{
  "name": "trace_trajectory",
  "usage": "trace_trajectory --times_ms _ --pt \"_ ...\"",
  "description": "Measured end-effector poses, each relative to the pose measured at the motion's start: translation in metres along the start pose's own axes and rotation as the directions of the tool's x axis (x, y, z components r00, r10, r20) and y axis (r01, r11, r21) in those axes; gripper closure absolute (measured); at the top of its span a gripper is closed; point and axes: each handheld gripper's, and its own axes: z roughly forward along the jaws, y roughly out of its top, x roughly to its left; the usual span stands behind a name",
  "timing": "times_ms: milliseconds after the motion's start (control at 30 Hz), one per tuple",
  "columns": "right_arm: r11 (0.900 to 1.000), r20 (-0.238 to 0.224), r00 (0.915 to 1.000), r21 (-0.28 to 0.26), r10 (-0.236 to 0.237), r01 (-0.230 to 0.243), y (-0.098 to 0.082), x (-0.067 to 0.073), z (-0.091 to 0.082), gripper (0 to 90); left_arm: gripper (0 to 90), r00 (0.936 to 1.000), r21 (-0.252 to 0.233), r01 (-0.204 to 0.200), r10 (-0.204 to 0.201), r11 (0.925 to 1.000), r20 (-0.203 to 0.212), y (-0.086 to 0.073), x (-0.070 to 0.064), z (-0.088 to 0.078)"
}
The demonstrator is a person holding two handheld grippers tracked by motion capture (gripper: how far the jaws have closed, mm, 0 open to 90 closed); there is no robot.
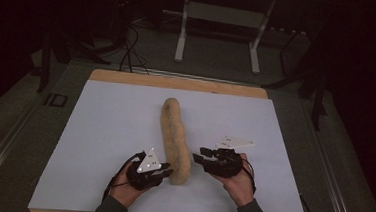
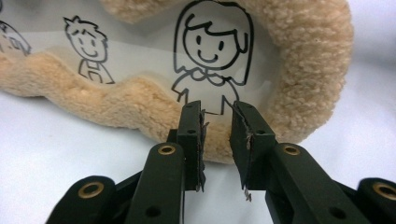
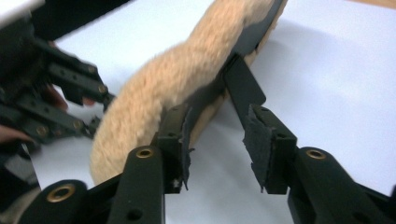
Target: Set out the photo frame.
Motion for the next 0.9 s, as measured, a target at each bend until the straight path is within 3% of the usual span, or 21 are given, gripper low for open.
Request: trace_trajectory --times_ms 33,233,533,633,900 --pt "0.999 -0.007 0.9995 -0.022 0.032 -0.032 0.001 -0.001 -0.002 57.2 72.6 1.0 0.001 0.0 0.0 1.0 -0.004 0.0 0.001 -0.001" --pt "0.996 -0.025 0.9975 -0.055 0.066 -0.068 0.005 0.001 -0.005 49.8 67.3 0.9996 0.008 0.012 -0.012 0.9999 -0.026 0.0 0.007 -0.006" --pt "0.994 -0.066 0.9949 -0.078 0.076 -0.081 0.012 0.015 -0.004 32.8 63.7 0.9986 0.001 0.034 -0.034 0.9994 -0.042 -0.001 0.014 -0.012" --pt "0.995 -0.066 0.9952 -0.062 0.072 -0.076 0.012 0.023 0.004 27.3 63.5 0.9979 0.005 0.04 -0.04 0.9992 -0.051 -0.001 0.016 -0.013" --pt "0.999 -0.041 0.9981 0.001 0.046 -0.046 0.003 0.035 0.026 22.6 63.0 0.9963 0.003 0.055 -0.054 0.9985 -0.067 -0.002 0.02 -0.016"
